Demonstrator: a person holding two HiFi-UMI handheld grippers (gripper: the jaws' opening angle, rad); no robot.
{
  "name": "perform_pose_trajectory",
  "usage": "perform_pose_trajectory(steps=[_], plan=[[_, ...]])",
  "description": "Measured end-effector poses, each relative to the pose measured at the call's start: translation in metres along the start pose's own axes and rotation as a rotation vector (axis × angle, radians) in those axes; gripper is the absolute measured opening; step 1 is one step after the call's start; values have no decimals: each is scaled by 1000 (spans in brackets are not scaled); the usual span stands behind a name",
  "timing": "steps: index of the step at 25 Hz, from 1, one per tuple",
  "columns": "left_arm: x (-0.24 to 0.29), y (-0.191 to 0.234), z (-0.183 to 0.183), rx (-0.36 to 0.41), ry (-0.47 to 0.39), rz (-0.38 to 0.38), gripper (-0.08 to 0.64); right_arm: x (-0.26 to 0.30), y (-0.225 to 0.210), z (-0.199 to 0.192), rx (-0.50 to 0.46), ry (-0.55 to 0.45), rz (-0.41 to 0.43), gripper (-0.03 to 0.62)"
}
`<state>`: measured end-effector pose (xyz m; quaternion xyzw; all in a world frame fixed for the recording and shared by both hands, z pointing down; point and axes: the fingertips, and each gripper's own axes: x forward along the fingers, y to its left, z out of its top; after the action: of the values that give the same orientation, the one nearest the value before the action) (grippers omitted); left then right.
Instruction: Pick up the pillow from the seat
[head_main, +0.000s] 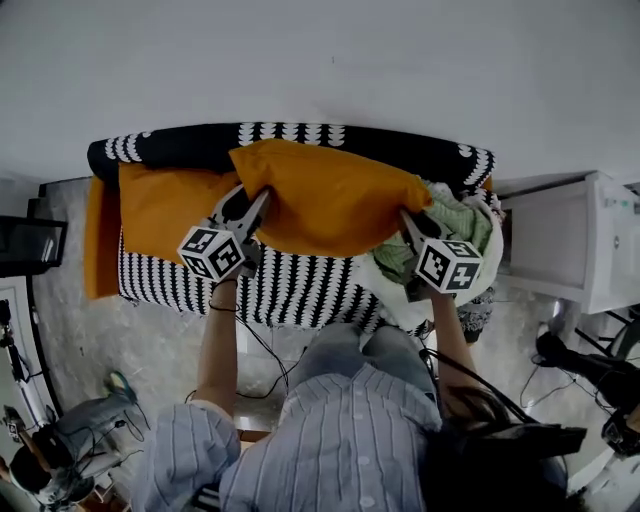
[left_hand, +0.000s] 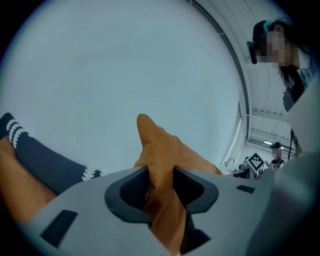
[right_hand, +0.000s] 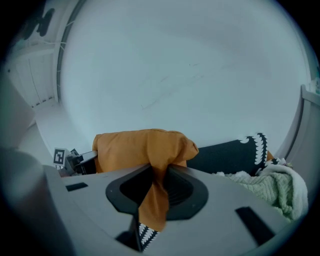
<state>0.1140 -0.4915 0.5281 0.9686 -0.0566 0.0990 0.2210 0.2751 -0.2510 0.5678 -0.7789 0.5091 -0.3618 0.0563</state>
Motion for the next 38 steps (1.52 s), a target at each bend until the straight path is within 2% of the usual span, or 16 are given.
perform_pose_trajectory(steps=[11,18,24,38], plan=[[-54,-71,26,-8,-157,46,153,-67,22,47,-138,-96,69,80],[-106,-127,24,-13,-241,156,152,-108,36,56,-208,-112,179,79],[-160,-171,1,-46,-291,268,153,-138,51,43,-253,-93,288,78],[-274,-265,-85,-124,-388,590,153,-176,90,-9,-366,19,570,78]])
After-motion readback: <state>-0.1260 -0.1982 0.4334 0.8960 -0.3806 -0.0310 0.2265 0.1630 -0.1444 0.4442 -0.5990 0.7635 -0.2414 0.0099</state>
